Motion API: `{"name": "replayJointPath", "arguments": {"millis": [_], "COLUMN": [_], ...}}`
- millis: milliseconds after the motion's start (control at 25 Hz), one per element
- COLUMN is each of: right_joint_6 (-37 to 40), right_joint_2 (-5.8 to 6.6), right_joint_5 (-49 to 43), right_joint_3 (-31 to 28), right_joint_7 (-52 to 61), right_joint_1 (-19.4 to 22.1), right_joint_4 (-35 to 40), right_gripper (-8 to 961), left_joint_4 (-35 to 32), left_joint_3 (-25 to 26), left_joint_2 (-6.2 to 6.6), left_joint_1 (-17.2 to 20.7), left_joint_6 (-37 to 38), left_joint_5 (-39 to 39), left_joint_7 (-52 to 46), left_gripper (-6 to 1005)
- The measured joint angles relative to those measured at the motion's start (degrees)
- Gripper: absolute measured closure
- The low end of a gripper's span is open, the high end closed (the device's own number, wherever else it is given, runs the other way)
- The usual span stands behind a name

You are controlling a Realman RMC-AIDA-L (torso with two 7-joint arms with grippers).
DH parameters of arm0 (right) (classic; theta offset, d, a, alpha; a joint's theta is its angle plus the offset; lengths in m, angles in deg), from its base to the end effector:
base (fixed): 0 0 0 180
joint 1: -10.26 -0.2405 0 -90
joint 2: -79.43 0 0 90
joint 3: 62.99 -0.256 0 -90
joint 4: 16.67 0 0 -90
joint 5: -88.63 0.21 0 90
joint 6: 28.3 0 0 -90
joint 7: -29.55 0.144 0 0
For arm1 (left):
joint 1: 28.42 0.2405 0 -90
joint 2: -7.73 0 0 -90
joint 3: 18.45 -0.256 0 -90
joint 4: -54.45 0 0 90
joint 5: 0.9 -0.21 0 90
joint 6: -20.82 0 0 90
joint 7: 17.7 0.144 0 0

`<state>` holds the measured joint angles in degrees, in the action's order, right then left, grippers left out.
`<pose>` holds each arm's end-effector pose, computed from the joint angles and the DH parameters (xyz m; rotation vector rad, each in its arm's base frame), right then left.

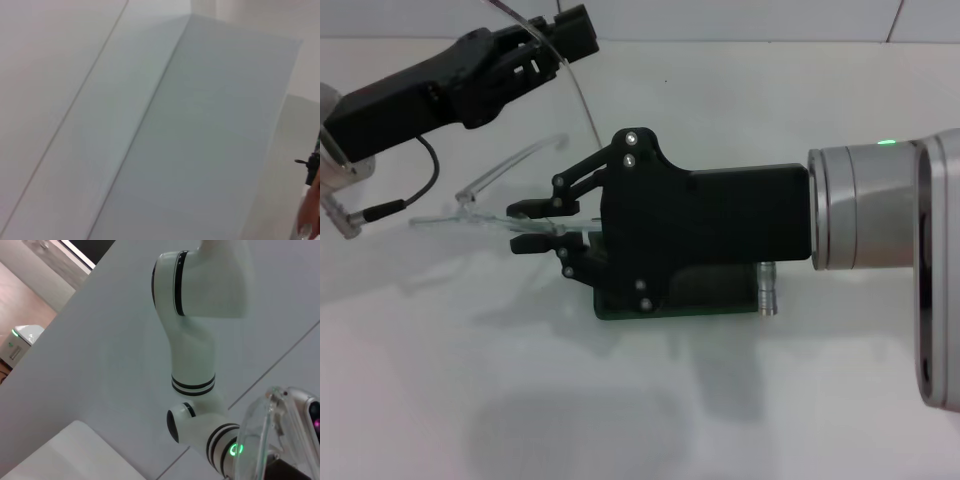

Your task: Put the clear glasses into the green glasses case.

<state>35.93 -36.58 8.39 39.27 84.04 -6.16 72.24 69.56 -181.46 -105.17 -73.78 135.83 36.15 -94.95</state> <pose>0.0616 0.2679 -0.0287 -2.5167 -1.0270 0.7914 -0.2003 0.3355 0.0411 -2.6148 -0.6455 -1.5968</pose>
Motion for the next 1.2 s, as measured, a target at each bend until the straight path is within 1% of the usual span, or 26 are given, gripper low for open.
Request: {"name": "replayJointPath", "arguments": {"millis": [240, 440, 720, 1200], "right_joint_6": [0.3, 0.3, 0.3, 0.2], "right_joint_2": [0.0, 0.0, 0.0, 0.0], "right_joint_5": [0.3, 0.3, 0.3, 0.3], "right_joint_3": [0.0, 0.0, -0.4, -0.6], "right_joint_7": [0.0, 0.0, 0.0, 0.0], "right_joint_1": [0.2, 0.5, 0.7, 1.5], "right_joint_4": [0.0, 0.0, -0.2, -0.3], "right_gripper": [833, 833, 833, 833], "left_joint_4": [-0.1, -0.8, -3.7, -5.5], "left_joint_3": [0.0, 0.0, 0.0, -0.1], "left_joint_2": [0.01, 0.34, 1.29, 1.5], "left_joint_1": [0.3, 0.4, 0.4, 0.0], "left_joint_6": [-0.1, 1.2, 1.5, 1.8], "left_joint_5": [0.4, 0.3, -1.4, -4.9], "left_joint_7": [-0.1, -0.2, 0.0, 1.1], "left_gripper": [749, 749, 750, 753]}}
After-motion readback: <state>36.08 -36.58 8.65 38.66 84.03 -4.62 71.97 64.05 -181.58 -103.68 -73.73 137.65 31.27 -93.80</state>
